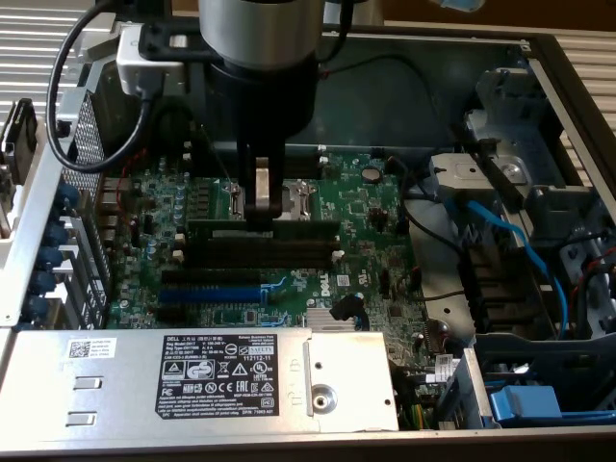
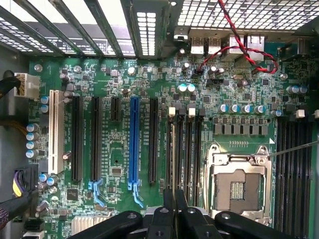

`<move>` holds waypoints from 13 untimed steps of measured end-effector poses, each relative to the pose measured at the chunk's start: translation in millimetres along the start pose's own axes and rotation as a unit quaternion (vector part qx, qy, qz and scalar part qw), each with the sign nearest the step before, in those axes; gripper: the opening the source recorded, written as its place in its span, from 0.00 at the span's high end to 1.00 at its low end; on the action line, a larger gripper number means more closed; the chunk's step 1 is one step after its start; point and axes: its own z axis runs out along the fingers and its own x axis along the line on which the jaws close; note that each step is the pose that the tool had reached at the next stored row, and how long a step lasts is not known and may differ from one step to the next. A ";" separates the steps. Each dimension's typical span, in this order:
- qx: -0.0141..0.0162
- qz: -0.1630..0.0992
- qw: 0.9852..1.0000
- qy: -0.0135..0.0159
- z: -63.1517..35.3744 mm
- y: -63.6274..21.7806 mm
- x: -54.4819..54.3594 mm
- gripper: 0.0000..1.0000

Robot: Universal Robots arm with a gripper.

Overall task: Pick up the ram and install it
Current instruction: 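Insert the ram into the slot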

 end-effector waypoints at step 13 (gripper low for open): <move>0.000 0.004 1.000 0.000 3.6 1.4 0.1 0.88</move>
